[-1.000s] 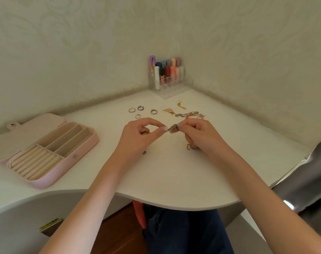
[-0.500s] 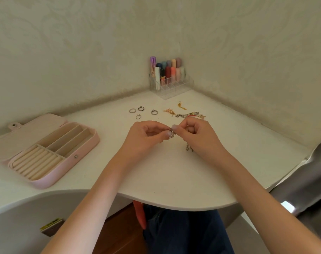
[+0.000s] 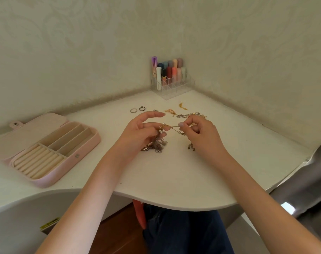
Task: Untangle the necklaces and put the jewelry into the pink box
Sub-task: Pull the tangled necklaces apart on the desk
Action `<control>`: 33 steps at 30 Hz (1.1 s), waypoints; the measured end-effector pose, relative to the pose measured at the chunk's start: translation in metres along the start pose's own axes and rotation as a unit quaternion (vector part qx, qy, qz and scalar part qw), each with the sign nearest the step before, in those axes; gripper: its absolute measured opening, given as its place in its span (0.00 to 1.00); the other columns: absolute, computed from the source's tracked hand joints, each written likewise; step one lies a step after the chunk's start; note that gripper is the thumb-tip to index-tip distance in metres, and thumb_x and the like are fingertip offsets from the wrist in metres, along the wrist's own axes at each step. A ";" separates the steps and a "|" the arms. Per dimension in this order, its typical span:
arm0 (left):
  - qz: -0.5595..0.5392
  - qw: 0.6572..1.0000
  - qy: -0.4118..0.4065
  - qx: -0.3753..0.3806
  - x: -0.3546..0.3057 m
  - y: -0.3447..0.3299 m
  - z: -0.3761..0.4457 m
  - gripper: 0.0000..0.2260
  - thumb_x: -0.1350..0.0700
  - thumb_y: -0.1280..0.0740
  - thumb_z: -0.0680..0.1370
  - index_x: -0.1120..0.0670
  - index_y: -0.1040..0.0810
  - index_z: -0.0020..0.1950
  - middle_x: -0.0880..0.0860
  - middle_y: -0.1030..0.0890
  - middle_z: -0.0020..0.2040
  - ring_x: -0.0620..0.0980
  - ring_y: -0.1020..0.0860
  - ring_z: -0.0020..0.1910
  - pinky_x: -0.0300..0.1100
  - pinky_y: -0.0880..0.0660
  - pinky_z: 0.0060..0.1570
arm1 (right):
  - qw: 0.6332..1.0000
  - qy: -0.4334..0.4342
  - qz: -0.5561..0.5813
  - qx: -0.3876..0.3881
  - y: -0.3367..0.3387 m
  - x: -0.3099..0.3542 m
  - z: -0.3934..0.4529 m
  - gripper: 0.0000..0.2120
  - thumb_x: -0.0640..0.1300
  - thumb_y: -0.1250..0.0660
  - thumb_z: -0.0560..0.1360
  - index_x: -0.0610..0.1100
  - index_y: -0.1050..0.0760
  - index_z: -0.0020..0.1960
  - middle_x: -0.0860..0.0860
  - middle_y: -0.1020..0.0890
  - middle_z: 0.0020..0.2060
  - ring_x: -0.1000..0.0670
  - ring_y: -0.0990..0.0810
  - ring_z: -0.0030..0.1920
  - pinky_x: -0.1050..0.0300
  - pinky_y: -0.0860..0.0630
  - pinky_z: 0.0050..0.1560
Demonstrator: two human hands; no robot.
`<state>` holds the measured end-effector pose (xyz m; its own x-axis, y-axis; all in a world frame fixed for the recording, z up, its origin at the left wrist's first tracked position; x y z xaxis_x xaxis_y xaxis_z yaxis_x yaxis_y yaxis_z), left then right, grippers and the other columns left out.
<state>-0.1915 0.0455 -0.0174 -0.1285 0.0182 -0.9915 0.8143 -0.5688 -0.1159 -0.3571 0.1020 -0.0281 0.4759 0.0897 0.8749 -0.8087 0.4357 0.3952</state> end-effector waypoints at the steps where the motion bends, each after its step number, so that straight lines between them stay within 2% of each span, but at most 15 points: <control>1: 0.017 1.000 -0.001 -0.013 0.001 0.002 0.000 0.21 0.75 0.45 0.74 0.56 0.23 0.56 0.54 0.16 0.41 0.47 0.21 0.34 0.37 0.25 0.39 | 1.000 -0.001 0.001 -0.009 0.002 0.000 0.000 0.11 0.49 0.34 0.77 0.46 0.28 0.38 0.54 0.34 0.20 0.55 0.38 0.23 0.66 0.38 0.26; 4: 0.078 0.996 -0.001 -0.044 0.003 0.006 0.001 0.22 0.74 0.47 0.71 0.55 0.21 0.52 0.55 0.15 0.42 0.47 0.24 0.31 0.39 0.28 0.36 | 1.000 -0.006 0.012 -0.027 0.005 0.000 0.000 0.11 0.49 0.34 0.77 0.45 0.26 0.39 0.52 0.35 0.22 0.53 0.38 0.27 0.65 0.38 0.26; 7: 0.129 0.990 -0.005 -0.054 0.003 0.007 0.001 0.21 0.73 0.47 0.70 0.54 0.20 0.49 0.54 0.15 0.39 0.45 0.28 0.28 0.34 0.32 0.29 | 0.999 -0.004 0.012 -0.033 0.006 0.000 -0.001 0.11 0.49 0.34 0.77 0.44 0.26 0.40 0.54 0.36 0.21 0.52 0.38 0.27 0.64 0.38 0.27; 11: 0.208 0.975 -0.016 -0.075 0.007 0.007 0.002 0.18 0.71 0.45 0.71 0.54 0.19 0.45 0.50 0.16 0.35 0.48 0.29 0.29 0.40 0.30 0.35 | 0.999 0.007 0.019 -0.049 0.008 0.003 -0.002 0.10 0.47 0.34 0.77 0.42 0.26 0.40 0.54 0.37 0.20 0.54 0.40 0.24 0.69 0.39 0.24; 13: 0.240 0.967 -0.026 -0.080 0.008 0.006 0.002 0.16 0.70 0.42 0.72 0.53 0.19 0.43 0.47 0.16 0.34 0.46 0.29 0.29 0.39 0.29 0.35 | 0.998 0.014 0.022 -0.054 0.009 0.005 -0.002 0.10 0.46 0.35 0.77 0.41 0.26 0.41 0.55 0.37 0.20 0.54 0.40 0.23 0.69 0.39 0.23; 16: 0.241 0.967 -0.036 -0.074 0.007 0.006 0.001 0.11 0.64 0.38 0.73 0.51 0.18 0.42 0.45 0.20 0.33 0.43 0.28 0.31 0.36 0.30 0.36 | 0.998 0.016 0.022 -0.059 0.008 0.007 -0.002 0.11 0.47 0.35 0.78 0.40 0.26 0.42 0.54 0.34 0.20 0.53 0.36 0.26 0.67 0.38 0.25; 19: 0.273 0.958 -0.064 -0.061 0.008 0.007 0.000 0.03 0.57 0.31 0.74 0.51 0.19 0.40 0.47 0.26 0.32 0.44 0.31 0.30 0.36 0.31 0.30 | 0.998 0.006 0.040 -0.056 0.009 0.007 -0.003 0.12 0.47 0.37 0.79 0.38 0.27 0.45 0.43 0.29 0.26 0.50 0.32 0.29 0.68 0.35 0.25; 22: 0.283 0.952 -0.080 -0.089 0.008 0.009 0.001 0.05 0.55 0.31 0.76 0.53 0.22 0.40 0.48 0.28 0.32 0.45 0.32 0.30 0.34 0.33 0.32 | 0.998 -0.011 0.049 -0.044 0.008 0.007 -0.004 0.12 0.48 0.38 0.79 0.38 0.27 0.46 0.46 0.26 0.24 0.55 0.31 0.22 0.68 0.33 0.25; 25: 0.263 0.954 -0.093 -0.109 0.004 0.011 0.001 0.07 0.54 0.35 0.78 0.52 0.24 0.40 0.48 0.25 0.31 0.43 0.25 0.33 0.32 0.31 0.37 | 0.998 -0.019 0.045 -0.037 0.007 0.005 -0.005 0.12 0.49 0.38 0.79 0.40 0.27 0.45 0.49 0.25 0.23 0.54 0.29 0.22 0.65 0.31 0.27; 27: 0.258 0.954 -0.100 -0.115 0.003 0.012 0.001 0.08 0.54 0.36 0.79 0.52 0.24 0.40 0.53 0.25 0.33 0.43 0.25 0.34 0.32 0.29 0.39 | 0.998 -0.018 0.040 -0.034 0.007 0.005 -0.005 0.12 0.49 0.38 0.79 0.40 0.28 0.45 0.49 0.26 0.22 0.54 0.29 0.22 0.66 0.32 0.27; 30: 0.255 0.950 -0.121 -0.135 0.002 0.016 0.000 0.09 0.52 0.34 0.78 0.53 0.23 0.39 0.62 0.28 0.35 0.51 0.30 0.35 0.42 0.31 0.40 | 0.998 -0.019 0.051 -0.043 0.009 0.006 -0.005 0.12 0.48 0.38 0.79 0.38 0.28 0.46 0.48 0.27 0.22 0.54 0.31 0.20 0.66 0.32 0.25; 31: 0.250 0.949 -0.126 -0.146 0.001 0.017 0.000 0.10 0.52 0.35 0.78 0.54 0.24 0.39 0.62 0.28 0.34 0.50 0.30 0.35 0.43 0.31 0.41 | 0.997 -0.021 0.054 -0.046 0.010 0.005 -0.005 0.13 0.48 0.38 0.79 0.38 0.28 0.46 0.48 0.28 0.22 0.54 0.32 0.20 0.66 0.31 0.25; 33: 0.226 0.951 -0.132 -0.167 -0.001 0.018 0.001 0.13 0.53 0.37 0.80 0.54 0.27 0.37 0.50 0.27 0.30 0.44 0.29 0.33 0.44 0.26 0.44 | 0.997 -0.023 0.048 -0.048 0.010 0.004 -0.005 0.13 0.48 0.38 0.79 0.38 0.28 0.46 0.50 0.28 0.21 0.54 0.31 0.20 0.65 0.31 0.25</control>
<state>-0.1770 0.0341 -0.0188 0.1760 -0.3979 -0.9004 0.9484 -0.1764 0.2634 -0.3615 0.1108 -0.0216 0.3797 0.0944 0.9203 -0.8119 0.5108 0.2826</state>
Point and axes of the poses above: each hand's wrist, its own z-axis towards the middle knuckle, its own y-axis out of the back of the hand, x = y × z, the point moved 4 cm from there along z, towards the middle knuckle
